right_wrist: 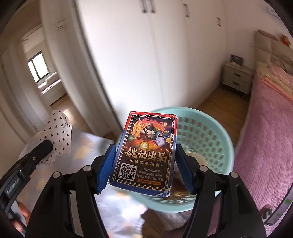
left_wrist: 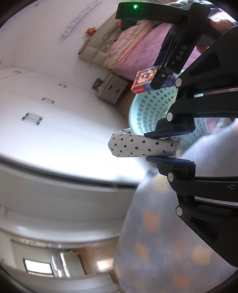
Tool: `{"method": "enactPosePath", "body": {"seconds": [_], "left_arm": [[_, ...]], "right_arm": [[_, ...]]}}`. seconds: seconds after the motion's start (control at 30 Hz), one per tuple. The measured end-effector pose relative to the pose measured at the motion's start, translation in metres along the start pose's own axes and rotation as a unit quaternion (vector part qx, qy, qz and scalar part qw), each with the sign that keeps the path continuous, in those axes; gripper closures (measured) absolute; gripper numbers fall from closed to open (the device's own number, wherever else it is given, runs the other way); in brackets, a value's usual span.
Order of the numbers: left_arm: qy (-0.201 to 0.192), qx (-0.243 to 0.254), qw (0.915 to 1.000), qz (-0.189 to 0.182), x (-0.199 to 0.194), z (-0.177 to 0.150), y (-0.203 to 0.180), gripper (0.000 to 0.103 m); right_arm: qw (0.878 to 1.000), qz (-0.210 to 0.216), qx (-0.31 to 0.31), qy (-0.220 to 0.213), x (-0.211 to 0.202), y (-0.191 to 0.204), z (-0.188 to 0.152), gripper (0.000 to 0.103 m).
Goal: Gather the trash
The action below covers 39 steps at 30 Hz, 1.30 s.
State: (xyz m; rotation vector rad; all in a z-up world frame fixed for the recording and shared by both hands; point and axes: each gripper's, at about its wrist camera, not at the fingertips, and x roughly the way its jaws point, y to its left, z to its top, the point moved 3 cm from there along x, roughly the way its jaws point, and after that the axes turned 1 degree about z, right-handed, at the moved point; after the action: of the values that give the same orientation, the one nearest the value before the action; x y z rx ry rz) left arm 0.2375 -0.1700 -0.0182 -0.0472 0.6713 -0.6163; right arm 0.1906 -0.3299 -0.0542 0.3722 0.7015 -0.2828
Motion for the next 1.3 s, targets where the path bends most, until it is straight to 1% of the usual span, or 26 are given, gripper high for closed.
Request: {"method": "enactPosePath", "body": {"seconds": [0.13, 0.3, 0.37, 0.43, 0.47, 0.5, 0.57, 0.6, 0.7, 0.73, 0.8, 0.93, 1.0, 1.13, 1.23, 1.3], "left_arm": [[0.033, 0.02, 0.9991, -0.02, 0.039, -0.011, -0.033, 0.085], [0.07, 0.011, 0.9968, -0.036, 0.081, -0.021, -0.047, 0.084], [0.074, 0.006, 0.9965, -0.038, 0.09, -0.022, -0.051, 0.071], [0.067, 0.008, 0.9971, -0.037, 0.09, -0.023, -0.052, 0.042], [0.064, 0.009, 0.9973, -0.037, 0.089, -0.023, -0.054, 0.038], [0.06, 0.008, 0.9975, -0.037, 0.086, -0.023, -0.054, 0.036], [0.061, 0.006, 0.9973, -0.042, 0.082, -0.023, -0.054, 0.036], [0.06, 0.003, 0.9973, -0.044, 0.079, -0.023, -0.052, 0.035], [0.046, 0.003, 0.9982, -0.039, 0.062, -0.022, -0.046, 0.02], [0.038, 0.007, 0.9986, -0.036, 0.055, -0.021, -0.044, 0.018], [0.026, 0.017, 0.9991, -0.028, 0.043, -0.019, -0.043, 0.017], [0.001, 0.013, 0.9998, -0.013, 0.009, -0.015, -0.03, 0.017], [-0.024, 0.021, 0.9993, 0.02, -0.013, -0.016, -0.023, 0.017], [-0.051, 0.03, 0.9964, 0.061, -0.047, -0.021, -0.01, 0.013], [-0.071, 0.021, 0.9934, 0.088, -0.074, -0.034, 0.005, 0.01], [-0.087, 0.022, 0.9889, 0.118, -0.09, -0.048, 0.015, 0.009]], "right_arm": [[0.999, -0.013, 0.028, 0.017, 0.01, -0.038, -0.002, 0.041], [0.998, -0.012, 0.047, 0.036, 0.023, -0.06, -0.002, 0.041], [0.998, -0.006, 0.053, 0.039, 0.025, -0.065, -0.003, 0.04], [0.998, 0.0, 0.059, 0.036, 0.025, -0.075, -0.002, 0.037], [0.998, 0.002, 0.061, 0.035, 0.028, -0.079, 0.001, 0.036], [0.998, 0.003, 0.062, 0.034, 0.027, -0.08, 0.0, 0.036], [0.998, 0.006, 0.063, 0.031, 0.024, -0.083, -0.001, 0.036], [0.998, 0.007, 0.063, 0.03, 0.023, -0.083, -0.001, 0.036], [0.998, 0.012, 0.054, 0.016, 0.012, -0.079, -0.002, 0.036], [0.999, 0.01, 0.046, 0.009, 0.006, -0.075, -0.003, 0.036], [0.999, 0.015, 0.035, 0.004, 0.0, -0.068, -0.005, 0.036], [0.999, 0.032, 0.009, -0.013, -0.02, -0.048, -0.005, 0.036], [0.999, 0.037, -0.001, -0.022, -0.03, -0.037, -0.006, 0.036], [0.998, 0.045, -0.024, -0.048, -0.048, -0.013, -0.012, 0.036], [0.996, 0.048, -0.04, -0.07, -0.059, -0.001, -0.021, 0.036], [0.993, 0.046, -0.053, -0.091, -0.066, 0.005, -0.029, 0.036]]}}
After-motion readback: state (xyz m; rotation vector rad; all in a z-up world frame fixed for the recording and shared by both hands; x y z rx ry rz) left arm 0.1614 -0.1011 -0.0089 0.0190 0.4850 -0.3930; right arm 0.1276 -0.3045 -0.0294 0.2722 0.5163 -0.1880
